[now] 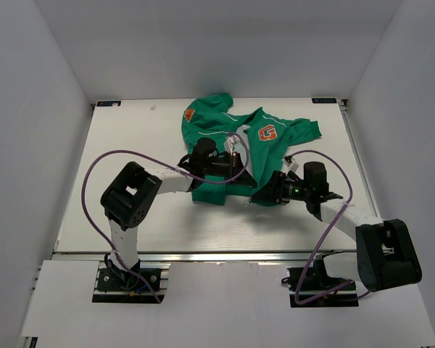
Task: Zip up the jacket
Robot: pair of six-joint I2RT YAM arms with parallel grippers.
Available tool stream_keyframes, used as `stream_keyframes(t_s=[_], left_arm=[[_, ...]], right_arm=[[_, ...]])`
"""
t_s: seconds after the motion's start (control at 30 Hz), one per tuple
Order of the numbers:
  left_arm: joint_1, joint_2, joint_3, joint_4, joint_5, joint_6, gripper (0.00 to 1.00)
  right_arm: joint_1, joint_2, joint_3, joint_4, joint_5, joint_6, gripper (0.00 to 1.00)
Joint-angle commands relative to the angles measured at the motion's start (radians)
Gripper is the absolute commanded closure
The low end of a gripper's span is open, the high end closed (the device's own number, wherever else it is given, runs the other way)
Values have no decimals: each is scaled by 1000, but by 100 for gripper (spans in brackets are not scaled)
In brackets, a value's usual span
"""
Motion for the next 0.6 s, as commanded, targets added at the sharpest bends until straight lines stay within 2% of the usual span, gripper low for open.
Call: stream_keyframes(t_s=[0.0, 0.13, 0.3, 0.57], left_arm=[[-7, -65, 6, 18, 16, 6, 100], [-7, -54, 8, 29, 26, -5, 100], [-7, -59, 9, 18, 1, -2, 100], [-6, -65, -4, 20, -5, 1, 100]], right_arm=[[-4, -18, -25, 19, -59, -35, 28], [-4, -24, -33, 79, -86, -24, 29], [-4, 4, -16, 104, -128, -24, 43], [-4, 28, 2, 159, -163, 5, 46]])
